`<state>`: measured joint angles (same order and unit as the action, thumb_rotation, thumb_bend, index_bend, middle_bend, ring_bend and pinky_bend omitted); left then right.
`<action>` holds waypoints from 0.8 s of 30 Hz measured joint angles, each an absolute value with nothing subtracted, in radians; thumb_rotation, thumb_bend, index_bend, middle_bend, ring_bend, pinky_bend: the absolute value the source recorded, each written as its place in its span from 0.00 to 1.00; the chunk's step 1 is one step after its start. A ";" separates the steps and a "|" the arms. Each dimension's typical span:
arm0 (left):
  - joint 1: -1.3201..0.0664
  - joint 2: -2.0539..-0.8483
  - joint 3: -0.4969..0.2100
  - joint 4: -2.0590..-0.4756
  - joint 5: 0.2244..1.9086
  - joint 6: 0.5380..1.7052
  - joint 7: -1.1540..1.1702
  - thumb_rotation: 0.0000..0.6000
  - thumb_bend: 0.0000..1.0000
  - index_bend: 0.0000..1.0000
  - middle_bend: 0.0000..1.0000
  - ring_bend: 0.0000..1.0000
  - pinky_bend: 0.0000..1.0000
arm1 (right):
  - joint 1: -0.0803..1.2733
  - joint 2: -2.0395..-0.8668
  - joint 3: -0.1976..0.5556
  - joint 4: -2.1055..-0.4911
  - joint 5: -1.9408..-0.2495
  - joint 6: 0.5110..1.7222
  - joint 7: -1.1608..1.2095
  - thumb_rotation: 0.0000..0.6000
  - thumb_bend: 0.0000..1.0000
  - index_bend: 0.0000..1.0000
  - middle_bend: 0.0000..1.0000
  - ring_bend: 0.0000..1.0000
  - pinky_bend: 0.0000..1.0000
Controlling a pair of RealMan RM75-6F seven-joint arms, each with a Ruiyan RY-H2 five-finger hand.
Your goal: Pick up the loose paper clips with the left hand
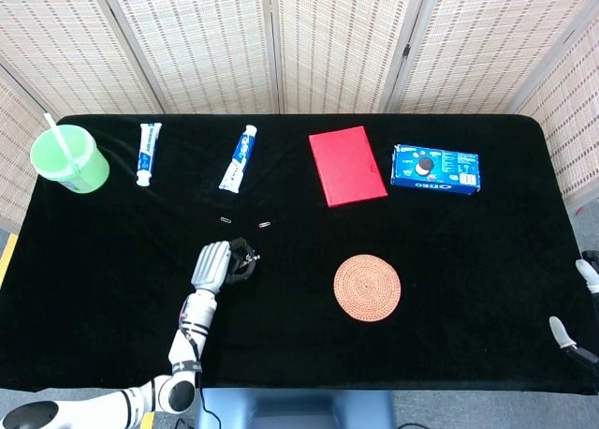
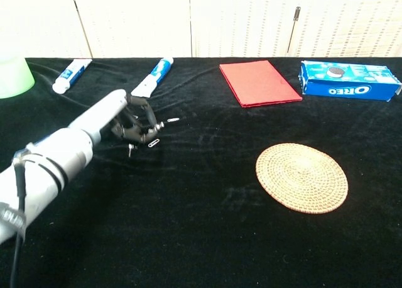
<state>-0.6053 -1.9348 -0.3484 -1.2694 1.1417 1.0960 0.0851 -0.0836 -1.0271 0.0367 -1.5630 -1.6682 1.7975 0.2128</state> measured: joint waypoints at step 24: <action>-0.780 -2.006 -0.412 -1.041 1.040 0.929 0.053 1.00 0.53 0.83 1.00 1.00 1.00 | -0.059 -1.014 0.066 -1.569 -1.579 1.703 0.241 1.00 0.35 0.00 0.00 0.00 0.00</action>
